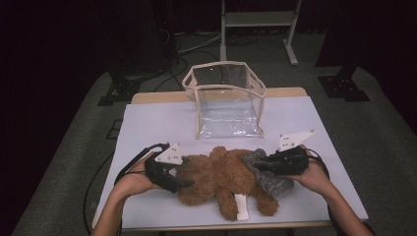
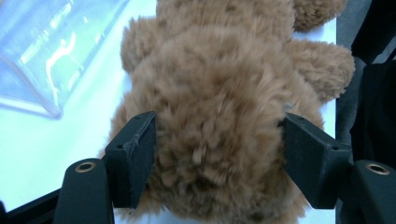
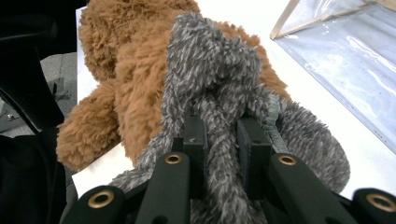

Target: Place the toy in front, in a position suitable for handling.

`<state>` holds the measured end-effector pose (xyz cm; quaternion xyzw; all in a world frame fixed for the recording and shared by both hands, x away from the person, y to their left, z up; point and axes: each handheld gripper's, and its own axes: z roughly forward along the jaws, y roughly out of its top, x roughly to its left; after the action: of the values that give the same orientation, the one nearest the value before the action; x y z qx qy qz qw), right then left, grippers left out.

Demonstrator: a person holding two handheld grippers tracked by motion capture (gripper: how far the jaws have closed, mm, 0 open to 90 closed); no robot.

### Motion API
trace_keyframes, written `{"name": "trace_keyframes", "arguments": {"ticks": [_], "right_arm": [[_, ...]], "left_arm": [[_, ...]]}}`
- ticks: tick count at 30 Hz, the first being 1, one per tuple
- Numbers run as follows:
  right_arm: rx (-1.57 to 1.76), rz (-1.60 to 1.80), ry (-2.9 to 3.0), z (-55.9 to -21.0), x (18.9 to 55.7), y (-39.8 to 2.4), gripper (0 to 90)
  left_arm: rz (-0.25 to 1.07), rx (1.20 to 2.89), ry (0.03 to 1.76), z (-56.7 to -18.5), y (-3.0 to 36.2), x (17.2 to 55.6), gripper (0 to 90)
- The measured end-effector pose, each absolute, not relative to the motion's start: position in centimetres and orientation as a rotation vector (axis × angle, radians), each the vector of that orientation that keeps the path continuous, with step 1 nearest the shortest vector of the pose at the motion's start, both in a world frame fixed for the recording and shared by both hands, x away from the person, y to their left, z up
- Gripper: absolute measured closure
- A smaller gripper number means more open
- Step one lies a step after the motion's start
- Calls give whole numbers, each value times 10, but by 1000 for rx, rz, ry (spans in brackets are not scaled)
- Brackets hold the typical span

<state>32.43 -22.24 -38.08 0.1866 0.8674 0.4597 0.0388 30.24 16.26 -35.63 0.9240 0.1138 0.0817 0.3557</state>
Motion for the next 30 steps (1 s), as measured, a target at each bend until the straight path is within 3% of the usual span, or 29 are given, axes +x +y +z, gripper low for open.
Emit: {"name": "trace_keyframes", "arguments": {"ticks": [20, 30], "right_arm": [[522, 1405, 2650, -358, 325, -218, 753], [640, 1475, 2632, -384, 325, -241, 755]], "left_arm": [[194, 2429, 166, -366, 106, 319, 327], [217, 2423, 175, -361, 126, 313, 316]]}}
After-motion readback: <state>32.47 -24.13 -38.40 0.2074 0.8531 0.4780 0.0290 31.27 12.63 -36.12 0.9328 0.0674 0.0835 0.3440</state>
